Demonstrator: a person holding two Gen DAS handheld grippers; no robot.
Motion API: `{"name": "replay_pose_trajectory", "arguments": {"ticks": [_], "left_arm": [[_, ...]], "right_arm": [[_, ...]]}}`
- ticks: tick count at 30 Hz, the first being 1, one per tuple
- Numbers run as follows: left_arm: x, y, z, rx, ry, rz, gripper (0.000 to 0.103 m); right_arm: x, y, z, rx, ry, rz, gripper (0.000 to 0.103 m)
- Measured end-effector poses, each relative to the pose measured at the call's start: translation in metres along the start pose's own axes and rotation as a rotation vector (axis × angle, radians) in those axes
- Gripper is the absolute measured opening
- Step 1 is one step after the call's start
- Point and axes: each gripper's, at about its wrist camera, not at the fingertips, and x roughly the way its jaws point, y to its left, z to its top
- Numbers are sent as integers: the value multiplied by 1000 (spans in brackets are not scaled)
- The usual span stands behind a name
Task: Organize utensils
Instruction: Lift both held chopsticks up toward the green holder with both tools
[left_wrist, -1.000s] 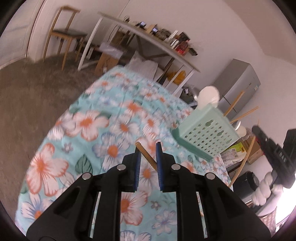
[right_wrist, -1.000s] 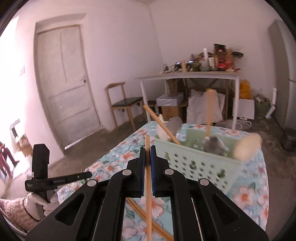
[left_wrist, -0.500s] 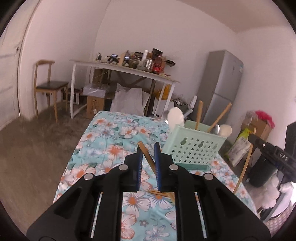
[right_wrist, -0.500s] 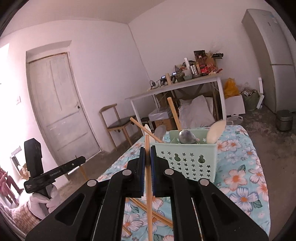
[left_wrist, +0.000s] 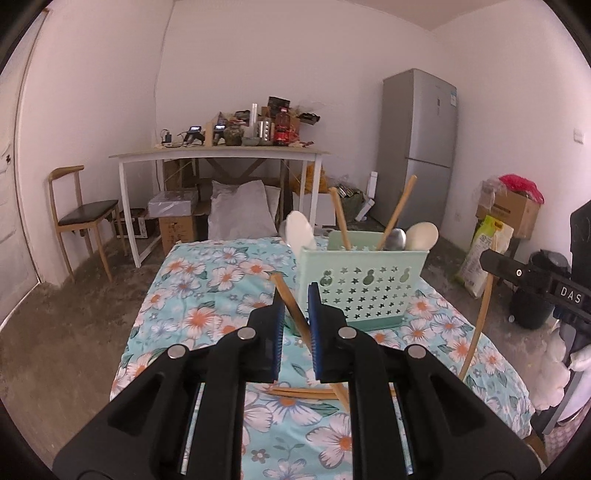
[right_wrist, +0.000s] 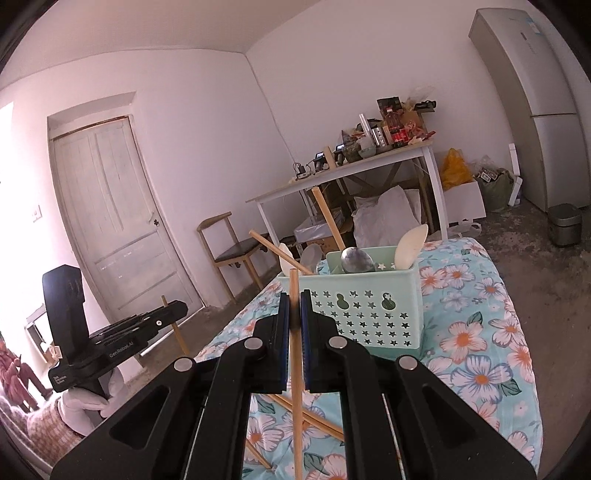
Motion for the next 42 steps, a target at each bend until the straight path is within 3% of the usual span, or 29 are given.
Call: {"name": "replay_pose_trajectory", "arguments": {"ticks": [42], "left_arm": [[6,-15,1,29,19,-22,11]], "right_arm": [[-2,-2,0,6,-1,5,6]]}}
